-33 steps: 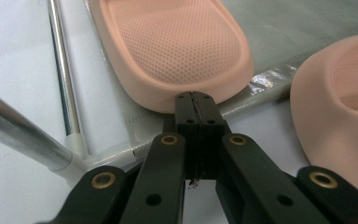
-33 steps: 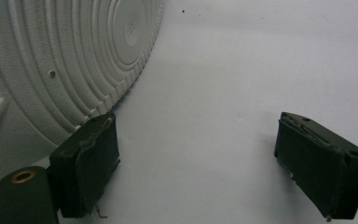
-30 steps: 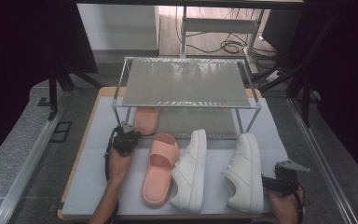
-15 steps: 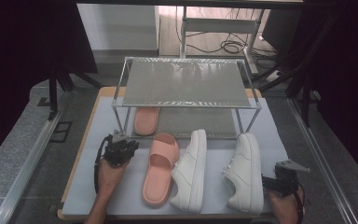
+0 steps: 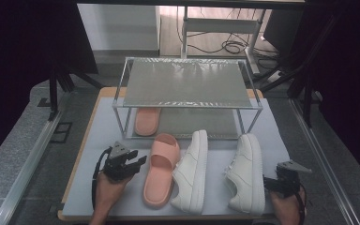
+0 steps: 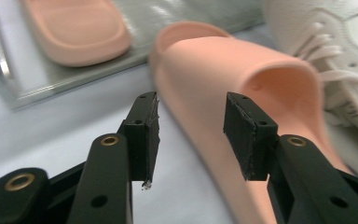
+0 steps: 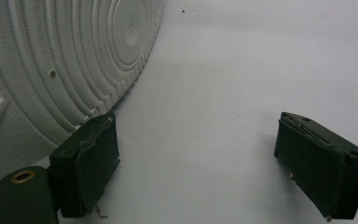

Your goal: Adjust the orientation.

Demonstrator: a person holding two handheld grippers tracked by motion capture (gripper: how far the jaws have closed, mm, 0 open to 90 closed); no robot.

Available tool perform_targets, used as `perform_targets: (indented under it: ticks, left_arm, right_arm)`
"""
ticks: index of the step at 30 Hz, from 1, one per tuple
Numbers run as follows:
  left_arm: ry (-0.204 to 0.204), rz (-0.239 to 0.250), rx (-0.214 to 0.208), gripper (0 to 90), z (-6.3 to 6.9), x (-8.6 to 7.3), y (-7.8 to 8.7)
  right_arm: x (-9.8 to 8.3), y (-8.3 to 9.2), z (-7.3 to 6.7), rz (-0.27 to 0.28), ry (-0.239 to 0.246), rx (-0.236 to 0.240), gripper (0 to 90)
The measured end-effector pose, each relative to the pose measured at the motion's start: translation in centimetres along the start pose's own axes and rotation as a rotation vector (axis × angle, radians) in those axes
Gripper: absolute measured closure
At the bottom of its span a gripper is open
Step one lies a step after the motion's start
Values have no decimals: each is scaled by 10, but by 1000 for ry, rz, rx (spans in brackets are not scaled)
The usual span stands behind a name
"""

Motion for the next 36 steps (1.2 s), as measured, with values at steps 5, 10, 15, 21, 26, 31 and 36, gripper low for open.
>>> perform_targets:
  ticks: [5, 10, 15, 21, 26, 31, 36]
  left_arm:
    - [-15, -15, -3, 527, 8, 3, -10]
    - [-8, -42, 1, 526, 10, 2, -24]
    - [1, -63, 21, 580, 12, 3, -33]
    - [26, -66, 27, 696, 10, 8, -32]
    - [37, -66, 24, 741, 7, 10, -31]
    - [43, -66, 39, 765, 5, 10, -31]
    - [45, -68, 57, 789, 4, 12, -31]
  right_arm:
    - [0, 0, 0, 0, 0, 0, 138]
    - [0, 0, 0, 0, 0, 0, 138]
    - [0, 0, 0, 0, 0, 0, 138]
    - [0, 0, 0, 0, 0, 0, 138]
    - [0, 0, 0, 0, 0, 0, 138]
    - [0, 0, 0, 0, 0, 0, 138]
    - [0, 0, 0, 0, 0, 0, 138]
Point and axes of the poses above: each handheld gripper's, and its own axes: y roughly backward along the jaws, x roughly out of its top, z roughly to its right, the point moved 4 cm from there along -y, roughly forward along the jaws, and after that the axes turned 4 degrees about -z, right-handed, at the moved point
